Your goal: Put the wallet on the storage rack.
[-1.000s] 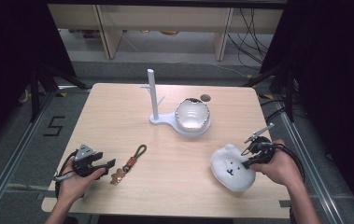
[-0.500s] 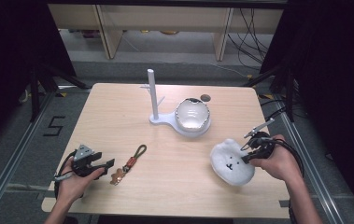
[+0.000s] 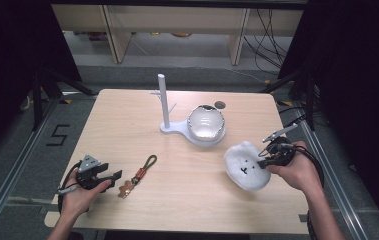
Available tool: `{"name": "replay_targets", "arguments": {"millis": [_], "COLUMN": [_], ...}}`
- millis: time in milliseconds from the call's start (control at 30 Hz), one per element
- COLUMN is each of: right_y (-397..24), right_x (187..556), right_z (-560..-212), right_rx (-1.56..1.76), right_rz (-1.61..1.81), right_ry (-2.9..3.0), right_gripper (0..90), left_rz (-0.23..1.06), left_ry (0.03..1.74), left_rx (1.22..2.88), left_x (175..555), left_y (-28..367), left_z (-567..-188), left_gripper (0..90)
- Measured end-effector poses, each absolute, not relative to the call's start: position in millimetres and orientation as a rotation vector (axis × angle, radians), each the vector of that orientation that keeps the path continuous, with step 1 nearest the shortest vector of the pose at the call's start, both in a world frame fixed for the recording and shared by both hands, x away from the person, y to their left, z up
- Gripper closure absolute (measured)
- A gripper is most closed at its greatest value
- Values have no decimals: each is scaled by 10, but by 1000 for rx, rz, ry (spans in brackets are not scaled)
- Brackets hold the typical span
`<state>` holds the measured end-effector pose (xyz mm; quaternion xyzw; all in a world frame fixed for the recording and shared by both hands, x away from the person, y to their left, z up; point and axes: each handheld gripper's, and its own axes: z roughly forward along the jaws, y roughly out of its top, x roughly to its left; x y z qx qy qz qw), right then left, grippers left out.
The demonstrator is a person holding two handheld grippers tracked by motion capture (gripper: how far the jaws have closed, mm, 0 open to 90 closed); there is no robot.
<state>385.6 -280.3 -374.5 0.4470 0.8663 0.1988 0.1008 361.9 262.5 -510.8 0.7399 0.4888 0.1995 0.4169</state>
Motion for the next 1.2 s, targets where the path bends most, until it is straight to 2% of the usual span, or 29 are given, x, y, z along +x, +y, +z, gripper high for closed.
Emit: {"name": "replay_targets", "arguments": {"millis": [1200], "right_y": [-2765], "right_x": [3968], "right_z": [-3679], "right_rx": [1292], "right_rz": [716], "right_ry": [2443], "right_gripper": [820], "left_rz": [501], "left_ry": [1228], "left_rx": [1856], "left_x": [3616], "left_y": [2636], "left_z": [-5111], "left_gripper": [343]}}
